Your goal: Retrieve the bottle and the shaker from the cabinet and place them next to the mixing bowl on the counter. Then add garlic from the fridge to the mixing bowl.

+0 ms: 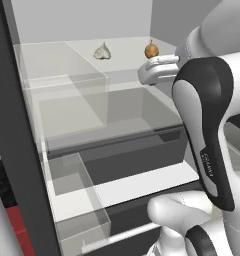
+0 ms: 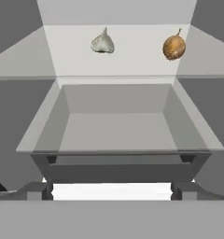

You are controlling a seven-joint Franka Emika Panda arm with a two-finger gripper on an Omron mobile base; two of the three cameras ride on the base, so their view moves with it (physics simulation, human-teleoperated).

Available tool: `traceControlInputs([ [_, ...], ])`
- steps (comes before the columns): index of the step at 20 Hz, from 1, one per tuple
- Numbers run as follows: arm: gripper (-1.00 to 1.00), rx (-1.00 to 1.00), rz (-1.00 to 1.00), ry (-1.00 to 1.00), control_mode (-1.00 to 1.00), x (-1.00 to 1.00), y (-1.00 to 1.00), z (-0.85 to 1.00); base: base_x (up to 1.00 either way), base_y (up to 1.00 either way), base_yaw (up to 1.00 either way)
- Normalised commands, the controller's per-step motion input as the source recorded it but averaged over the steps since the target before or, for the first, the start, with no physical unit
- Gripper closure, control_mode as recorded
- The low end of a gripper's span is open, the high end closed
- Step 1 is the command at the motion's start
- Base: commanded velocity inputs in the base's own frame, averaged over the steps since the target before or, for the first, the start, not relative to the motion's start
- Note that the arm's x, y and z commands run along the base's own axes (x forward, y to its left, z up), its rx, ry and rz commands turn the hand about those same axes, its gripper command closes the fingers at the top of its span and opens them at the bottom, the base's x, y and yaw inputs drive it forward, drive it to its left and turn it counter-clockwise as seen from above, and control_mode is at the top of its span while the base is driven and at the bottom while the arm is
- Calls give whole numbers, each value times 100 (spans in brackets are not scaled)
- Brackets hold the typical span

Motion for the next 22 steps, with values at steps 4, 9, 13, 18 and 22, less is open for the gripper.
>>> traceControlInputs([
  [4, -100, 13, 0, -25, -100, 50, 0, 23, 0, 0, 0],
  [9, -100, 5, 0, -8, -100, 0, 0, 51, 0, 0, 0],
  [13, -100, 0, 0, -14, -100, 1, 5, 16, 0, 0, 0],
  [18, -100, 0, 0, 2, -100, 1, 5, -1, 0, 0, 0],
  [22, -100, 0, 8, 14, -100, 41, 0, -5, 0, 0, 0],
])
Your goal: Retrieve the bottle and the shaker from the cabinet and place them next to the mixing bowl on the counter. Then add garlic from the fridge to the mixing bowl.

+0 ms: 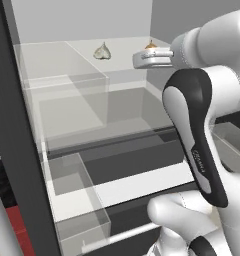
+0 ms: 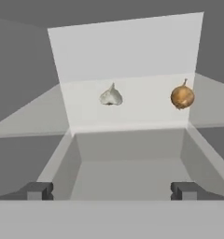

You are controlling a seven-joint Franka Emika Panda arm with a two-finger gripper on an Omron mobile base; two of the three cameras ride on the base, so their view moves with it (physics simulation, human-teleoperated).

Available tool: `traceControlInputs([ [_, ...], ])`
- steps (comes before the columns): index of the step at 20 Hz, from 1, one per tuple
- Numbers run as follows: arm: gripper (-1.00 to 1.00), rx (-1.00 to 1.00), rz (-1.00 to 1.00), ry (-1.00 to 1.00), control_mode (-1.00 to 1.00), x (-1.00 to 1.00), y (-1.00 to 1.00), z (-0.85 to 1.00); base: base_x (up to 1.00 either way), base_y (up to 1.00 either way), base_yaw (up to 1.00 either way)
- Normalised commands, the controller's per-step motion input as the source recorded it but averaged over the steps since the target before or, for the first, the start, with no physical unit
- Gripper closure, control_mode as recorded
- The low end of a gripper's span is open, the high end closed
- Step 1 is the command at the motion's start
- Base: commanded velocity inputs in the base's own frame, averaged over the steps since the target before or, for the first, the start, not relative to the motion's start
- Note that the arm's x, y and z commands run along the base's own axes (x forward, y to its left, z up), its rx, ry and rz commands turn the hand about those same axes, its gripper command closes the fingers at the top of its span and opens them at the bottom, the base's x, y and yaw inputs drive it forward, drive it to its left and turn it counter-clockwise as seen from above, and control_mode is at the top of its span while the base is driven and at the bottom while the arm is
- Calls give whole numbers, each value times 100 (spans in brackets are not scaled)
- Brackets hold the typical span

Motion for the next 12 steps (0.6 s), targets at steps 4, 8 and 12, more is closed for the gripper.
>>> traceControlInputs([
  [4, -100, 0, 8, 19, -100, 39, 3, 6, 0, 0, 0],
  [8, -100, 0, 4, 9, -100, 16, 7, 6, 0, 0, 0],
  [12, -100, 0, 0, 0, -100, 24, 16, -27, 0, 0, 0],
])
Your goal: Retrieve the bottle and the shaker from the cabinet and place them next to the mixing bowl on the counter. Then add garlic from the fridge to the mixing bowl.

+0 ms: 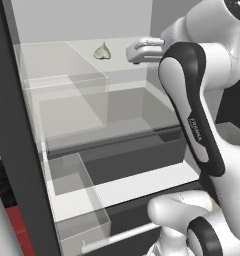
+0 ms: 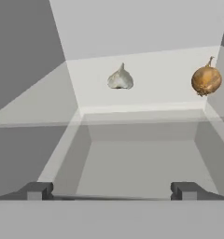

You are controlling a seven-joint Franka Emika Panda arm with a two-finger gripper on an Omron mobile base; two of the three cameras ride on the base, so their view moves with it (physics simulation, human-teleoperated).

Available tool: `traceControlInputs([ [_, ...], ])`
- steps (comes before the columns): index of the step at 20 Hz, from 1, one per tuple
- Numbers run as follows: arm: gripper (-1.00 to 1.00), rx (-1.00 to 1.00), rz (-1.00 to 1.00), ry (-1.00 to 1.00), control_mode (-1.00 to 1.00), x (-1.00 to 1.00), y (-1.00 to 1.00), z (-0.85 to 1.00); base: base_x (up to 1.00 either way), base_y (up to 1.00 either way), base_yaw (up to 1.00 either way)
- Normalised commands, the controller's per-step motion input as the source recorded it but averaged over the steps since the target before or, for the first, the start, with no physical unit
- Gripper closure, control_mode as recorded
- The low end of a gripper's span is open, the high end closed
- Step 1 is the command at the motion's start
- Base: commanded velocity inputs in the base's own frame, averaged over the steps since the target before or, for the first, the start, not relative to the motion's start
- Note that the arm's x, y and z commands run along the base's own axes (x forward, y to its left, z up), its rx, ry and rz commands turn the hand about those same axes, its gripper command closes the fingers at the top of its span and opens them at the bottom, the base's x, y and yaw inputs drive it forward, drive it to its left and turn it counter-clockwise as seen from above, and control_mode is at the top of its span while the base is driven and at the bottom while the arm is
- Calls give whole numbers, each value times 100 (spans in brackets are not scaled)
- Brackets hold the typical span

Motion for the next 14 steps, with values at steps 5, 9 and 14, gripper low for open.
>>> traceControlInputs([
  [5, -100, -1, 0, -1, -100, 36, 15, -36, 0, 0, 0],
  [9, -100, -1, 0, 0, -100, 40, 3, -2, 0, 0, 0],
  [14, -100, -4, 0, 0, -100, 27, 0, 18, 0, 0, 0],
])
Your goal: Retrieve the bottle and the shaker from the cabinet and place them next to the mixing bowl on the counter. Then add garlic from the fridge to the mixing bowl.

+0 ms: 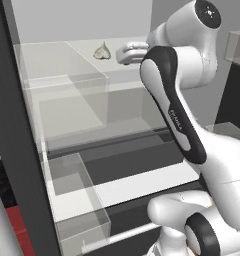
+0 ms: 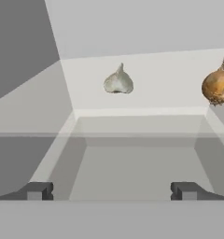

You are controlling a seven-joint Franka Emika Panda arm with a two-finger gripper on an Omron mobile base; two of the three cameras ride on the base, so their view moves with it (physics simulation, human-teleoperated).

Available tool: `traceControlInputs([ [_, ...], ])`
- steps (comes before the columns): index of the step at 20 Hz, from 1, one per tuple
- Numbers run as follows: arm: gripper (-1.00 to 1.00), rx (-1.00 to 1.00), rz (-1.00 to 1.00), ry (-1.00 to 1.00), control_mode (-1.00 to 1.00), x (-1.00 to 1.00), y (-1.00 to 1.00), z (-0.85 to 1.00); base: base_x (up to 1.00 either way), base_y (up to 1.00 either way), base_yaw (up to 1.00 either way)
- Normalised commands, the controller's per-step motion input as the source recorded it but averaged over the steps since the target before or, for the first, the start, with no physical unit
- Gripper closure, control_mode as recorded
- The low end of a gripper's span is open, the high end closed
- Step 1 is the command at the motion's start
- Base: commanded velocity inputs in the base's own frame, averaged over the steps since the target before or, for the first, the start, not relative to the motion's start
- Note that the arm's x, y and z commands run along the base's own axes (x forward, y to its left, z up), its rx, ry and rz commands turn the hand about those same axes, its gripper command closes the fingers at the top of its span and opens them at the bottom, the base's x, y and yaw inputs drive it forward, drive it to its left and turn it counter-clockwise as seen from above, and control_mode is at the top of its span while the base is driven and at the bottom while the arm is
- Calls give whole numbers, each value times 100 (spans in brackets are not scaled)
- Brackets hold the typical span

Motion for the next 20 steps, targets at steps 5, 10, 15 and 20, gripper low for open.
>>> traceControlInputs([
  [5, -100, -5, 0, 0, -100, 32, 4, 4, 0, 0, 0],
  [10, -100, -3, 0, 0, -100, 26, 9, -5, 0, 0, 0],
  [15, -100, -3, 0, 0, -100, 39, 16, -16, 0, 0, 0],
  [20, -100, -2, 0, 0, -100, 42, 20, -3, 0, 0, 0],
])
